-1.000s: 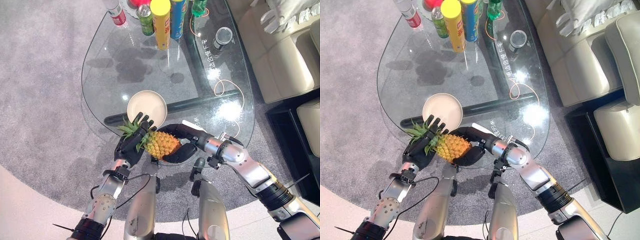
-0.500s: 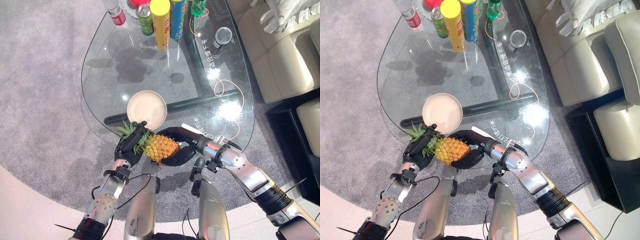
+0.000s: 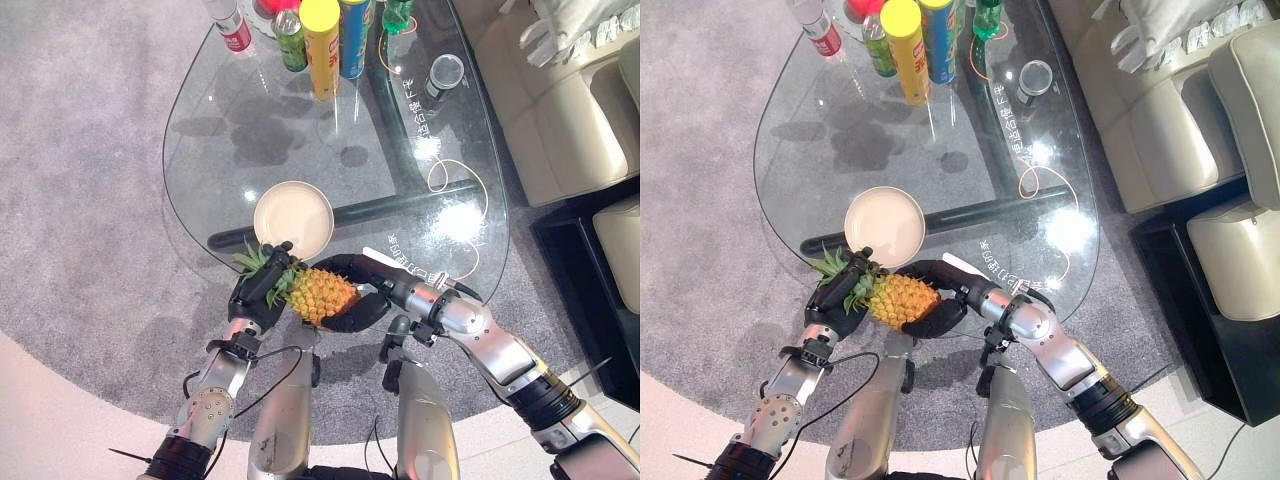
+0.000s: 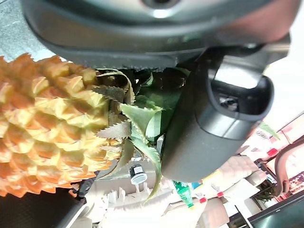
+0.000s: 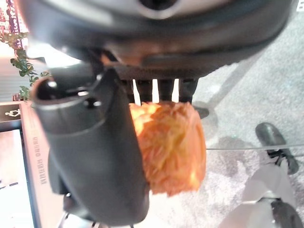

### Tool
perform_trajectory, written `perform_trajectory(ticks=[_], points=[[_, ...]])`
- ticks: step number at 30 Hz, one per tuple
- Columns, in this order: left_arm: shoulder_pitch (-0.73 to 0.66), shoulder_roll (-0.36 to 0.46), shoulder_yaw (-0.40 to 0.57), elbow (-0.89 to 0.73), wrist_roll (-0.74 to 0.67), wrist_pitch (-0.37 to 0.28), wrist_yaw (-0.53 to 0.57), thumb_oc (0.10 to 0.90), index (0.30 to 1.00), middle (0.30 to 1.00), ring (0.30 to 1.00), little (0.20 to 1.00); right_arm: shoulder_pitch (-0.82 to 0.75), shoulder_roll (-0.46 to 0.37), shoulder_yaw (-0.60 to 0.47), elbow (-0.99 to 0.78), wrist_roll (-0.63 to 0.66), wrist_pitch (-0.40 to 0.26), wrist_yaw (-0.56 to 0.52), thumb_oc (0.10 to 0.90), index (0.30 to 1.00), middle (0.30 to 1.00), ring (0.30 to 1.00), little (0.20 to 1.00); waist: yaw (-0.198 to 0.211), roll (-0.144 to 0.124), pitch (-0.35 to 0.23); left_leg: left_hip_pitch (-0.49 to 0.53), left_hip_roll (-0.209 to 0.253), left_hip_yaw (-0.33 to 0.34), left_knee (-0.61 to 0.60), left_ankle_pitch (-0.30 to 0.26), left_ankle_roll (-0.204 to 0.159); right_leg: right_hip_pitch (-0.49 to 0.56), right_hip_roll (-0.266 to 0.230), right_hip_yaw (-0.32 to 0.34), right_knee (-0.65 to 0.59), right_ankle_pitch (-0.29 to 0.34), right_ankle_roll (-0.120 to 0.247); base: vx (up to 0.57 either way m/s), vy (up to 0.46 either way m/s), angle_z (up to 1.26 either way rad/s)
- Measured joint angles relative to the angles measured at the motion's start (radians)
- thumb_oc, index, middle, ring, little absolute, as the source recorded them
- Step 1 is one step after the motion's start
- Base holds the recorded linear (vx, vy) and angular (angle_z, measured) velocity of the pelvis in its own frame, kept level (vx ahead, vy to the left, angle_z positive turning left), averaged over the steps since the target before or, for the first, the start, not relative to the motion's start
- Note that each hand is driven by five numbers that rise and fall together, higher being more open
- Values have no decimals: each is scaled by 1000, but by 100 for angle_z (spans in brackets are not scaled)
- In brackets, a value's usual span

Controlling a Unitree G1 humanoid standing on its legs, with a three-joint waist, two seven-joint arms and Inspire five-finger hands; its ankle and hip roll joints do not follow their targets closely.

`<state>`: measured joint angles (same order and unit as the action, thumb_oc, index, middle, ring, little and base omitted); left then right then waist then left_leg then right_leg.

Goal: Pick up the fruit to the plate

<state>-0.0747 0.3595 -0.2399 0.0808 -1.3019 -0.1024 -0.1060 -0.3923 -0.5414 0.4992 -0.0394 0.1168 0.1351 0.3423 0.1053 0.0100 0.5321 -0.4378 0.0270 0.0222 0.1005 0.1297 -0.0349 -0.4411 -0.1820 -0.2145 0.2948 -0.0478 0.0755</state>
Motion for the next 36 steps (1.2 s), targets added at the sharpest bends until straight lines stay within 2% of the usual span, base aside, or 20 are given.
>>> perform_trajectory(ticks=[8,15,25,29,32,36], points=[[-3,0,3,0,1,-6,-9,100,300,300,300,200,16,5,1,-17,-20,-14,-31,800,900,900,900,900,-1,0,0,2,0,0,0,0,0,2,0,0,0,0,0,0,0,0],[-14,-25,17,0,2,-20,-15,100,300,300,300,200,92,6,-48,-92,-49,-18,-111,800,900,900,900,900,-4,0,0,3,1,0,0,1,0,4,1,0,0,0,0,0,0,0],[-11,-65,21,-2,5,-21,-19,100,300,300,300,200,174,6,-104,-149,-82,-26,-151,800,900,900,900,900,-52,-6,3,5,5,0,-7,0,0,5,6,0,-3,1,0,0,0,0],[-14,-80,20,-2,42,-25,-18,100,300,300,300,200,210,6,-127,-172,-88,-26,-171,800,900,900,900,900,-55,-8,4,7,9,2,-13,1,0,4,8,0,-5,1,0,0,0,0],[-14,-81,19,-3,89,-55,-9,100,300,300,300,200,221,6,-132,-174,-89,-27,-187,800,900,900,900,900,-56,-9,4,8,11,3,-13,1,0,4,8,0,-5,0,0,0,0,0],[-14,-83,26,-3,184,-136,37,100,300,300,300,200,234,7,-164,-173,-97,-27,-193,800,900,900,900,900,-54,-20,10,11,14,12,-14,1,0,6,9,2,-5,0,0,0,0,0]])
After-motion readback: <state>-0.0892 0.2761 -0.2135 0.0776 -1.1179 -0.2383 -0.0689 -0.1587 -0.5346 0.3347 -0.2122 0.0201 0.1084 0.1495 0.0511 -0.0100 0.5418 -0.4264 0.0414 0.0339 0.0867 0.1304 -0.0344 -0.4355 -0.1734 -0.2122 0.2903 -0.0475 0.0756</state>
